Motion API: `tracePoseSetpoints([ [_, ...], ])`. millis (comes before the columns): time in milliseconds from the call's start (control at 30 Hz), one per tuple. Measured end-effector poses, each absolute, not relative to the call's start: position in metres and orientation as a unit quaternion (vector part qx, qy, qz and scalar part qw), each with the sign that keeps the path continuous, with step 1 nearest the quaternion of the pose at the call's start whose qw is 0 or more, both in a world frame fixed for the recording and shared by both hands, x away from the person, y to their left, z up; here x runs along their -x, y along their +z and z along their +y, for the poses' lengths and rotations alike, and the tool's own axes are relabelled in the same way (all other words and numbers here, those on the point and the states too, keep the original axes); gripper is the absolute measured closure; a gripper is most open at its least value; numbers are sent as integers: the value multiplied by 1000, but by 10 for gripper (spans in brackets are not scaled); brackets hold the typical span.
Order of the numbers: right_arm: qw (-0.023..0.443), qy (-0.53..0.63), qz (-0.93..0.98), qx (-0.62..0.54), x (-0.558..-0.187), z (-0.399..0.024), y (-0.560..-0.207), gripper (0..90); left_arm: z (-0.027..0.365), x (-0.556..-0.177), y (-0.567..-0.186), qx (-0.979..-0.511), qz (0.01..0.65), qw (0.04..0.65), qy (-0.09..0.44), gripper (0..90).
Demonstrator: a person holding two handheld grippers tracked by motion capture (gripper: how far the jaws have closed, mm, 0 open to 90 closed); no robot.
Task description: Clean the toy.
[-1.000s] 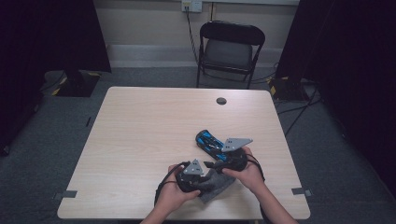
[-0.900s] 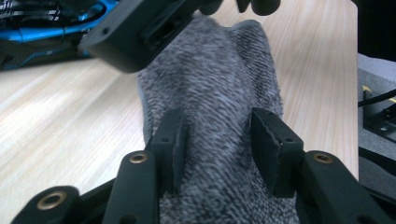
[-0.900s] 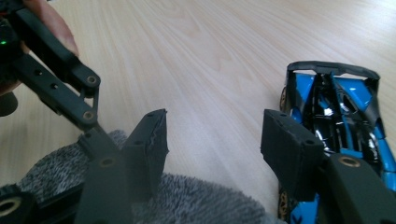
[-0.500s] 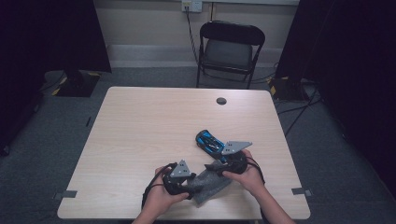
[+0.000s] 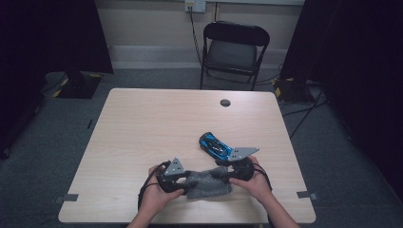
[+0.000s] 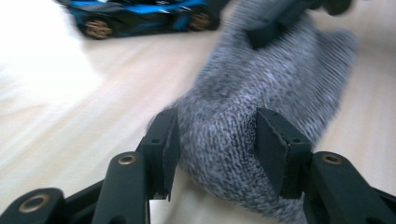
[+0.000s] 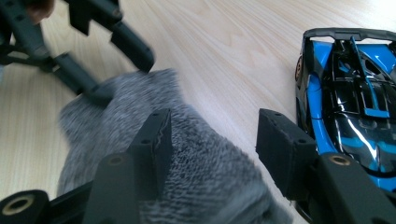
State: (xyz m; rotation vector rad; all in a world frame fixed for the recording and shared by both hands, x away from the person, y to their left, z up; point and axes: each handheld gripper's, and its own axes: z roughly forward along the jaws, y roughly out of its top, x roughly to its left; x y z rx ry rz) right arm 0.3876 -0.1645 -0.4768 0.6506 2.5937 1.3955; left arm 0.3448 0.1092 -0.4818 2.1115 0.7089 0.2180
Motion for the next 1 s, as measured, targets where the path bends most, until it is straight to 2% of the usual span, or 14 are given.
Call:
tracePoseSetpoints([
  [100, 61, 472, 852, -218, -386, -166, -474, 437, 111, -350, -482, -841, 299, 443, 87, 508],
  [333, 48, 497, 843, -198, -378, -162, -460, 432, 115, -356, -473, -825, 314, 458, 101, 438],
  [533, 16, 491, 851, -185, -368, -157, -468, 436, 113, -367, -465, -819, 321, 461, 114, 421],
  [833, 28, 434, 885, -163, -360, -158, -494, 409, 92, -392, -456, -816, 322, 461, 132, 367],
  [1000, 51, 431, 886, -162, -354, -156, -498, 449, 73, -411, -452, -821, 314, 458, 133, 325],
])
